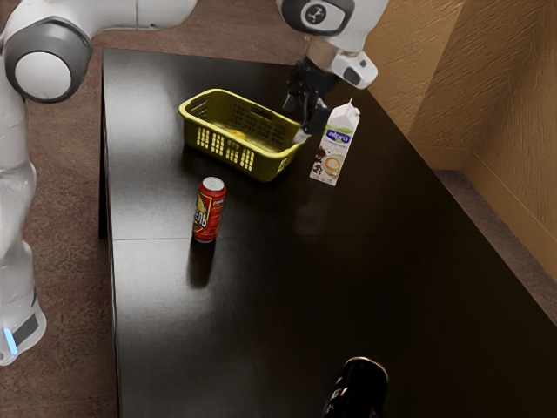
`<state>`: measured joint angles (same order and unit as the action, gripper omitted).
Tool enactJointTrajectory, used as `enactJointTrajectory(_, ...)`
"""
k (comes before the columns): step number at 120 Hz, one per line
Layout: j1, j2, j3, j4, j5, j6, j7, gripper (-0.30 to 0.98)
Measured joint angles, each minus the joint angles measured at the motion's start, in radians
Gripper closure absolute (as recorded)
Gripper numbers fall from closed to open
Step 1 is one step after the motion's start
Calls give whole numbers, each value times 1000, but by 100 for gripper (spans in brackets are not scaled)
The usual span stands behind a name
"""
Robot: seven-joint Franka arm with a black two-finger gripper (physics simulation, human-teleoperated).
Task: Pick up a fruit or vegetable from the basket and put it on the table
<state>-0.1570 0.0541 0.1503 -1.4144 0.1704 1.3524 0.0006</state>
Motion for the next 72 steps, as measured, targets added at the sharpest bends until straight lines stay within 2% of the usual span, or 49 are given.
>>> enactJointTrajectory(30, 16, -12, 21, 34, 32, 113, -24, 0)
enactJointTrajectory(46, 169, -43, 53, -3, 51, 81, -96, 0)
enactJointTrajectory(59, 328, -111, 80, -191, 36, 120, -156, 0)
enactJointTrajectory(66, 405, -119, 83, -230, 25, 149, -184, 0)
enactJointTrajectory(72, 431, -115, 84, -242, 17, 175, -206, 0)
